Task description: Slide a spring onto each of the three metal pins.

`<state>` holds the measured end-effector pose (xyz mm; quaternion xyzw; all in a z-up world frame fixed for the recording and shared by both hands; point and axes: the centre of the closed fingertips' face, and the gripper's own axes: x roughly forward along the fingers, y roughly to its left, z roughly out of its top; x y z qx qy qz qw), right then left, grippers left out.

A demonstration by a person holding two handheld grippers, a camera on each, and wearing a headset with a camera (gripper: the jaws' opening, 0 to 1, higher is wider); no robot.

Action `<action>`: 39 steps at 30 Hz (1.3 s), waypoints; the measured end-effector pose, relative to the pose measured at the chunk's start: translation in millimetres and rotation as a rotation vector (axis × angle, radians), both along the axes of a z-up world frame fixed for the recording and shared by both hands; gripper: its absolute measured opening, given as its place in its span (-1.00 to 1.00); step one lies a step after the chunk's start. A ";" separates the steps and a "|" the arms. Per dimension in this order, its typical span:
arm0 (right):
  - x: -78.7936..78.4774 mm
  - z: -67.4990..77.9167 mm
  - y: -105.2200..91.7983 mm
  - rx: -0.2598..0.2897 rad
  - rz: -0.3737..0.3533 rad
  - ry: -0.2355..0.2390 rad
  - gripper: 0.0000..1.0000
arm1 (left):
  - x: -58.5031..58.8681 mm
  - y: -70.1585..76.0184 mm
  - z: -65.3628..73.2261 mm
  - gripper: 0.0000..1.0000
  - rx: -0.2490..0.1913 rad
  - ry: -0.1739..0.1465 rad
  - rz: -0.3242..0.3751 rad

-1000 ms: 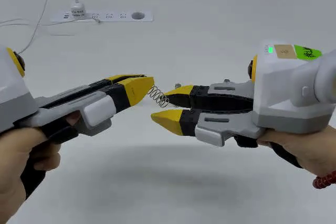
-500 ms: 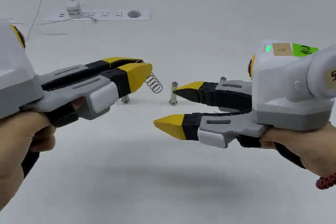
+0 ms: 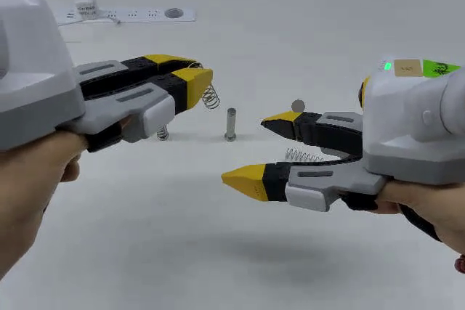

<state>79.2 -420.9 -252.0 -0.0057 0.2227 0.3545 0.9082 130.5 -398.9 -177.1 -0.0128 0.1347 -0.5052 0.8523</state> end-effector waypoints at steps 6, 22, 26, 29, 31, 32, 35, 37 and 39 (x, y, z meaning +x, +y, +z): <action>-3.2 -5.6 -13.1 -0.014 -0.038 0.014 0.16 | 8.6 -6.9 -8.2 -0.79 0.014 -0.004 0.015; -11.2 -18.6 -38.7 -0.010 -0.125 0.054 0.16 | 27.1 -24.4 -39.5 -0.79 0.077 -0.033 0.033; -11.0 -21.1 -43.7 -0.011 -0.139 0.060 0.16 | 30.0 -29.1 -45.1 -0.79 0.096 -0.051 0.027; -11.3 -23.3 -47.0 -0.010 -0.147 0.066 0.16 | 32.8 -33.4 -49.5 -0.79 0.111 -0.066 0.021; -11.4 -24.5 -48.3 -0.011 -0.151 0.069 0.15 | 34.5 -35.2 -52.2 -0.79 0.123 -0.075 0.019; -11.6 -25.1 -49.1 -0.010 -0.153 0.070 0.15 | 35.7 -36.3 -54.1 -0.79 0.130 -0.079 0.018; -11.9 -26.6 -50.7 -0.007 -0.158 0.075 0.15 | 36.8 -40.1 -58.6 -0.79 0.147 -0.088 0.009; -12.1 -27.6 -51.8 -0.005 -0.162 0.079 0.15 | 37.9 -42.3 -62.1 -0.79 0.161 -0.095 0.006; -12.1 -28.7 -53.2 -0.004 -0.166 0.081 0.15 | 39.3 -43.5 -66.6 -0.79 0.177 -0.099 0.002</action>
